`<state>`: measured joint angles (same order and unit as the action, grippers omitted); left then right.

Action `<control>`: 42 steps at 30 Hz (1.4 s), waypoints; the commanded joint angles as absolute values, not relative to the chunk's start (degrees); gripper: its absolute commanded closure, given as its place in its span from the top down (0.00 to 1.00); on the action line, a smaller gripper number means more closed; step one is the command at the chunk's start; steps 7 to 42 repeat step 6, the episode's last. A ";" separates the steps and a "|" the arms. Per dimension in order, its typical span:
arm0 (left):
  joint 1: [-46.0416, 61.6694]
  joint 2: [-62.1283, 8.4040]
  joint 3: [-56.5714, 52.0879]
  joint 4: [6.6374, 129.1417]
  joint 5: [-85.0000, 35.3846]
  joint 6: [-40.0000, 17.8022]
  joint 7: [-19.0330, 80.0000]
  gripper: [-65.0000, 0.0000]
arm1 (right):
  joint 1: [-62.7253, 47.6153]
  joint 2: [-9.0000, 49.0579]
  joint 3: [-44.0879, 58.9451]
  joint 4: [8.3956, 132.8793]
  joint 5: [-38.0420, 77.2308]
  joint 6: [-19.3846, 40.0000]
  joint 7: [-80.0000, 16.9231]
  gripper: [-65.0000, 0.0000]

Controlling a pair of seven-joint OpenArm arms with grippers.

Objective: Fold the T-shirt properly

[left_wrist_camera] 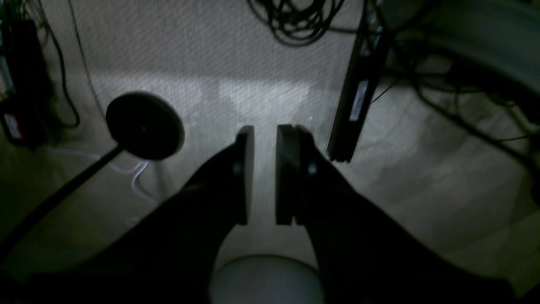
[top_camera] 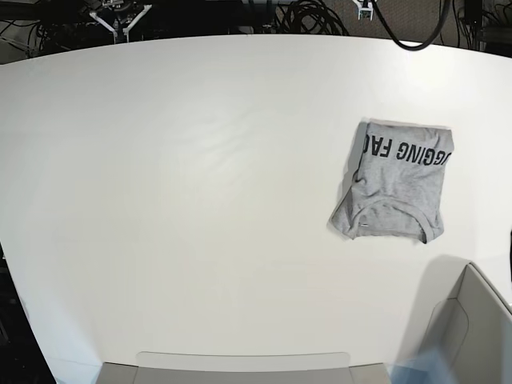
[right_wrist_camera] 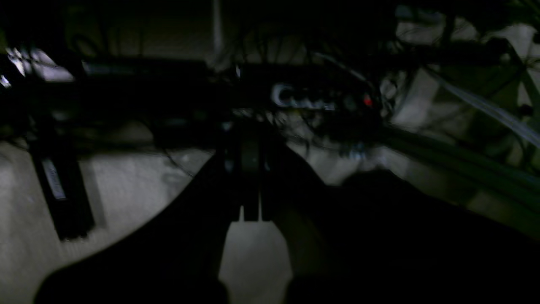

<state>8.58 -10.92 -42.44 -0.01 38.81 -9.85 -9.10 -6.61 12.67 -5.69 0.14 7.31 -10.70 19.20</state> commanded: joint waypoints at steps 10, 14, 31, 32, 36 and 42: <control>6.20 -10.68 -42.59 0.00 38.64 -9.63 -8.75 0.17 | -6.64 12.97 -5.76 0.00 7.34 -11.03 19.74 0.00; 6.20 -10.68 -42.59 0.00 38.64 -9.63 -8.75 0.17 | -6.64 12.97 -5.76 0.00 7.34 -11.03 19.74 0.00; 6.20 -10.68 -42.59 0.00 38.64 -9.63 -8.75 0.17 | -6.64 12.97 -5.76 0.00 7.34 -11.03 19.74 0.00; 6.20 -10.68 -42.59 0.00 38.64 -9.63 -8.75 0.17 | -6.64 12.97 -5.76 0.00 7.34 -11.03 19.74 0.00; 6.20 -10.68 -42.59 0.00 38.64 -9.63 -8.75 0.17 | -6.64 12.97 -5.76 0.00 7.34 -11.03 19.74 0.00; 6.20 -10.68 -42.59 0.00 38.64 -9.63 -8.75 0.17 | -6.64 12.97 -5.76 0.00 7.34 -11.03 19.74 0.00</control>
